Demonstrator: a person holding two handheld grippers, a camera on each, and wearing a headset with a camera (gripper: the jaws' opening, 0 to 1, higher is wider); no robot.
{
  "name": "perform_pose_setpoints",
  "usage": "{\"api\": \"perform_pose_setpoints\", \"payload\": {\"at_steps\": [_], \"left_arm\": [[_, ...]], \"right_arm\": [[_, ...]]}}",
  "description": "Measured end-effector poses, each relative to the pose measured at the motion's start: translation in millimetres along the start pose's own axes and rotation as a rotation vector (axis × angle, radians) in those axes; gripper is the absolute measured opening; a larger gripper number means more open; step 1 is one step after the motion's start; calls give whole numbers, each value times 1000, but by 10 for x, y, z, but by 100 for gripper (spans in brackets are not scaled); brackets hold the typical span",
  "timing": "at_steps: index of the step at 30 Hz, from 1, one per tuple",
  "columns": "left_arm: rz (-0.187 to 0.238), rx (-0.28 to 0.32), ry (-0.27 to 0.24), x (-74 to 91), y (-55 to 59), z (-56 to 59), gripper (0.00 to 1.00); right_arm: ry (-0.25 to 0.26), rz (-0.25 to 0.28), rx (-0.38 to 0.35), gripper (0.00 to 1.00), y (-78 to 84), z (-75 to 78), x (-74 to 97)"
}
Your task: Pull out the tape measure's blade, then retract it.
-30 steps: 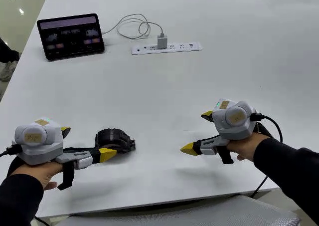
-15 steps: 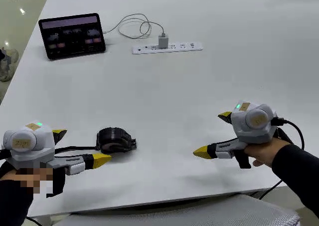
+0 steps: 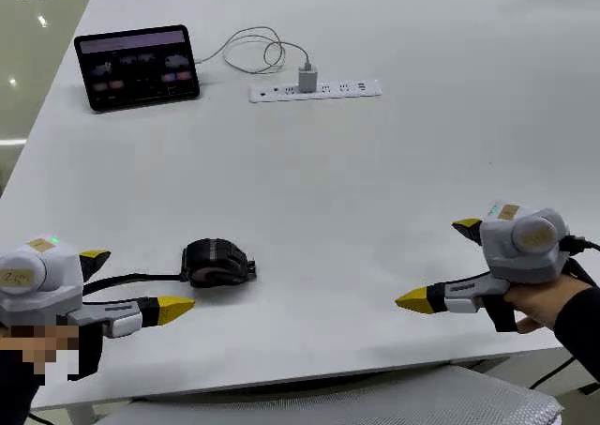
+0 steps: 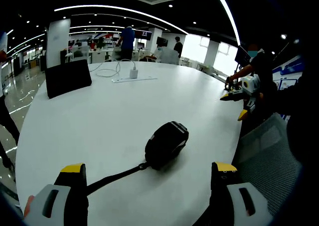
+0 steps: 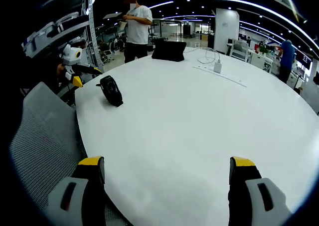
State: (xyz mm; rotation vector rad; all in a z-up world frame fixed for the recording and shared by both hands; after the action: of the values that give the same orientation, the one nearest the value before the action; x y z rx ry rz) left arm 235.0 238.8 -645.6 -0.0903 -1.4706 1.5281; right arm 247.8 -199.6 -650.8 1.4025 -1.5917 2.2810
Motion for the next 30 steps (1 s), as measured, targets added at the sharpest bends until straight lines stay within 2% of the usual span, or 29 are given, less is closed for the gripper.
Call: {"api": "perform_pose_setpoints", "payload": {"at_steps": [4, 6, 11, 13, 15, 16, 18, 21, 22, 30], "left_arm": [[6, 2, 0, 56, 9, -9, 100], [-9, 15, -7, 73, 36, -18, 100], [4, 21, -21, 161, 36, -30, 100], [9, 21, -23, 196, 28, -23, 100], [8, 19, -20, 215, 34, 0, 100], [4, 13, -26, 225, 38, 0, 100], [3, 15, -30, 255, 41, 12, 100], [14, 15, -34, 285, 30, 19, 100], [12, 15, -31, 289, 33, 21, 100], [3, 27, -29, 311, 37, 0, 100]], "right_arm": [[13, -2, -7, 100, 67, 71, 95], [15, -6, -3, 100, 85, 71, 129], [26, -2, -5, 100, 135, 124, 267], [41, -2, 6, 100, 152, 145, 314], [80, 35, 51, 100, 132, 195, 350], [80, 41, 52, 100, 131, 185, 369], [70, 20, 21, 100, 137, 161, 402], [89, 26, 32, 98, 141, 185, 427], [79, 17, 5, 100, 150, 173, 433], [64, 8, 4, 100, 165, 150, 434]]}}
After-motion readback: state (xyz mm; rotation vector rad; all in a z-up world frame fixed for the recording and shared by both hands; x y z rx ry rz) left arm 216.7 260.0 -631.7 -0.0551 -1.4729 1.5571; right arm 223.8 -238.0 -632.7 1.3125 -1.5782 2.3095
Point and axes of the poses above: the centre of the closed fingertips' face, and the gripper's own axes: x roughly backward along the fingers, z roughly to its right, y roughly out of its underside, the point moved 6 cm from there along x, roughly backward along the fingers, and after that the axes turned 9 degrees about y, right-handed, at the moved point
